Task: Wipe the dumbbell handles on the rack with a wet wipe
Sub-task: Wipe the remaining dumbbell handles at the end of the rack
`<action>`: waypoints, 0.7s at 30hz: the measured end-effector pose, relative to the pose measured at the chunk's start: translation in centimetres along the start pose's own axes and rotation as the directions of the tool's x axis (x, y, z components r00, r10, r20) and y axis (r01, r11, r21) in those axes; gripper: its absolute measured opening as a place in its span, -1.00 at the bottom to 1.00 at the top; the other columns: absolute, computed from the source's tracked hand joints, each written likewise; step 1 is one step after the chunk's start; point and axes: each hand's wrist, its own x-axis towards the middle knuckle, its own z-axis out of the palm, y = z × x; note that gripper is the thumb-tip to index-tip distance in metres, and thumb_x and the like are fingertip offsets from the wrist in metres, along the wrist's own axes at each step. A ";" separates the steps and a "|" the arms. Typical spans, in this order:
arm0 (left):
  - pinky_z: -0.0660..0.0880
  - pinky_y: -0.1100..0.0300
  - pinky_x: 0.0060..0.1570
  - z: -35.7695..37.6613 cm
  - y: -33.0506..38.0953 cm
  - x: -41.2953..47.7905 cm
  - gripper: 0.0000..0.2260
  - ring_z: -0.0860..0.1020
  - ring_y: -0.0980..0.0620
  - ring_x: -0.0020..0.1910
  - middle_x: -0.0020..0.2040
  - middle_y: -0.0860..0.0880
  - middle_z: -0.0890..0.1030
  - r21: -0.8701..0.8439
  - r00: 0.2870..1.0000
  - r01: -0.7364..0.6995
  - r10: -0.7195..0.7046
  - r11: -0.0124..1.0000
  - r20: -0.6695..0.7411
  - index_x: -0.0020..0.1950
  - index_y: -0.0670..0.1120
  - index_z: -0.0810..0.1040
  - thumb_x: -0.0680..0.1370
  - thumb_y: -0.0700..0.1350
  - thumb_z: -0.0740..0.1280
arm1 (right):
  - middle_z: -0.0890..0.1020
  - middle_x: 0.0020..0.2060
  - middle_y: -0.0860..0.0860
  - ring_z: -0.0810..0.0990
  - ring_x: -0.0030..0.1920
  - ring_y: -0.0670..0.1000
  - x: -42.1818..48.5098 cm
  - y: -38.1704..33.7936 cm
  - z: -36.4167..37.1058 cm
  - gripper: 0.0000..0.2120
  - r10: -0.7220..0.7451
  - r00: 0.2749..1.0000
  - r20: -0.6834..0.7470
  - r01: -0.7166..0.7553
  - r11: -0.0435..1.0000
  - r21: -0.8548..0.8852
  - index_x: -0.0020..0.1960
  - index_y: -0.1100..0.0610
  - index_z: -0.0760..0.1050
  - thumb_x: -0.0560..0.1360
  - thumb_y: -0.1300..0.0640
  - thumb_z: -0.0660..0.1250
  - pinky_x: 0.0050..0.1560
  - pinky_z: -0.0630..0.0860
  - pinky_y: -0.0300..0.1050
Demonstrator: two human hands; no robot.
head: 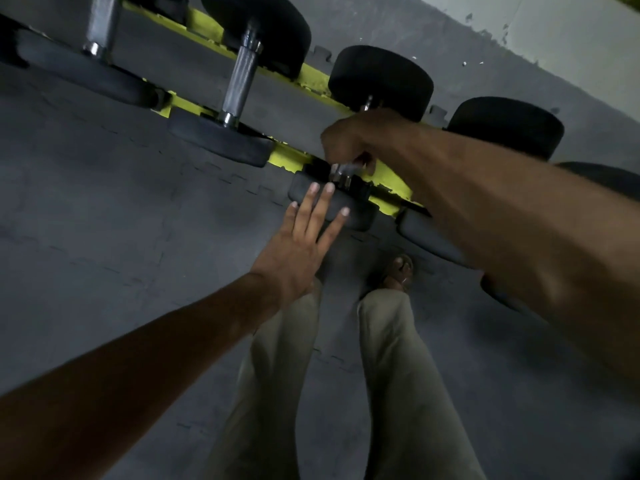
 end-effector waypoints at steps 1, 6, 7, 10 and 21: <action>0.12 -0.24 0.59 -0.1 0.1 0.0 -0.02 -0.25 -0.48 0.61 0.55 -0.48 -0.41 -0.010 1.000 0.008 -0.008 1.000 -0.005 0.61 -0.25 -0.45 0.60 0.17 0.21 | 0.68 -0.05 0.16 0.65 -0.21 0.16 -0.2 0.4 0.5 -0.87 -0.073 0.997 -0.031 0.072 0.997 -0.034 0.00 0.15 0.58 0.59 0.14 0.28 -0.24 0.60 -0.07; 0.06 -0.23 0.62 -1.5 1.0 -0.3 0.07 -0.28 -0.42 0.63 0.57 -0.43 -0.43 -0.151 0.997 0.068 -0.064 0.986 0.031 0.64 -0.22 -0.40 0.55 0.18 0.34 | 0.70 0.05 0.00 0.67 -0.02 0.14 -1.4 3.0 3.9 -0.67 -0.203 0.941 -0.271 0.201 0.979 -0.035 0.08 -0.14 0.64 0.45 0.04 0.17 -0.06 0.64 0.07; 0.03 -0.21 0.63 -1.9 1.4 -0.3 0.06 -0.28 -0.39 0.64 0.59 -0.42 -0.41 -0.194 0.997 0.082 -0.077 0.978 0.030 0.66 -0.22 -0.36 0.54 0.15 0.35 | 0.69 0.11 -0.01 0.65 0.07 0.15 -1.9 3.7 4.3 -0.66 -0.208 0.923 -0.323 0.216 0.976 -0.011 0.14 -0.16 0.64 0.48 0.04 0.20 -0.01 0.61 0.06; -0.04 -0.19 0.65 -3.3 3.3 0.4 -0.01 -0.25 -0.33 0.66 0.64 -0.38 -0.31 -0.249 0.996 0.080 -0.087 0.965 -0.015 0.70 -0.20 -0.21 0.51 0.07 0.35 | 0.68 0.17 0.04 0.62 0.15 0.18 -6.0 4.9 5.5 -0.73 -0.201 0.881 -0.428 0.238 0.971 0.035 0.20 -0.05 0.66 0.57 0.10 0.29 0.03 0.55 0.01; -0.05 -0.17 0.65 -7.0 15.4 5.9 -0.03 -0.23 -0.29 0.67 0.67 -0.32 -0.29 -0.278 0.991 -0.132 0.127 0.952 -0.035 0.73 -0.06 -0.17 0.53 0.12 0.38 | 0.55 0.39 -0.06 0.59 0.29 0.10 -14.0 18.1 16.9 -0.64 -0.226 0.888 -0.401 0.215 0.974 -0.073 0.42 -0.19 0.45 0.64 -0.09 0.16 0.24 0.55 0.07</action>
